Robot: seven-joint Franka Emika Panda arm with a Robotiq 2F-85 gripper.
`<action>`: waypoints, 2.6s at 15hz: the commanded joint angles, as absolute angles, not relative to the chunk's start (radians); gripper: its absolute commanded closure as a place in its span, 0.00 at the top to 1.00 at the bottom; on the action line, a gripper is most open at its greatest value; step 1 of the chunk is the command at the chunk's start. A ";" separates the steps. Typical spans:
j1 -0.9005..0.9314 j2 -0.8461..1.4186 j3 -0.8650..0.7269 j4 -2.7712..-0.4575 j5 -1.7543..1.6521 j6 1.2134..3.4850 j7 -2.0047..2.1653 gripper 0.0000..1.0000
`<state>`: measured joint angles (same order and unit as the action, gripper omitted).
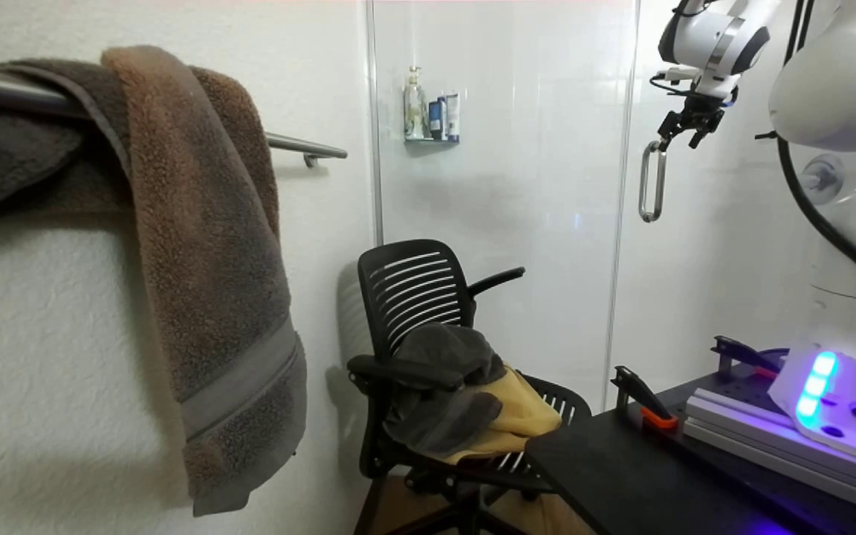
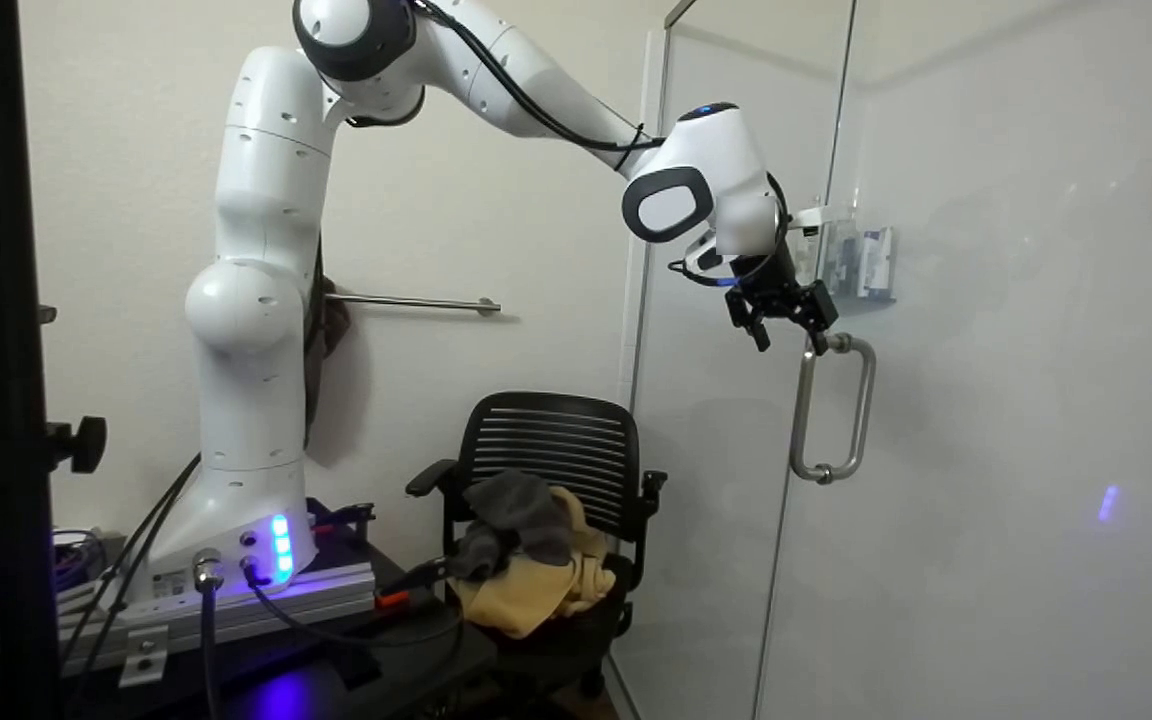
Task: Unhang the yellow and gray towels and put them on the chair, and then open the bathing room door
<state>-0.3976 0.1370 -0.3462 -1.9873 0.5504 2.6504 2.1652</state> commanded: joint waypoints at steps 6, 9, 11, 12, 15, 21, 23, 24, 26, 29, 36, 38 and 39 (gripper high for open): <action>-0.419 0.242 -0.351 -1.874 0.612 2.567 2.203 1.00; -0.430 0.304 -0.346 -1.807 0.651 2.535 2.208 1.00; -0.435 0.337 -0.340 -1.769 0.667 2.525 2.207 1.00; -0.432 0.351 -0.340 -1.755 0.665 2.534 2.213 1.00; -0.429 0.369 -0.331 -1.735 0.666 2.548 2.212 1.00; -0.413 0.353 -0.340 -1.755 0.628 2.558 2.236 0.74; -0.409 0.348 -0.343 -1.760 0.616 2.559 2.243 0.60; -0.406 0.348 -0.345 -1.762 0.609 2.565 2.251 0.51; -0.405 0.344 -0.348 -1.765 0.597 2.566 2.260 0.38; -0.391 0.339 -0.360 -1.771 0.551 2.565 2.315 0.19; -0.325 0.279 -0.417 -1.824 0.305 2.509 2.591 0.06; -0.208 0.254 -0.569 -1.841 0.286 2.384 2.606 0.10; -0.175 0.245 -0.606 -1.846 0.261 2.358 2.628 0.27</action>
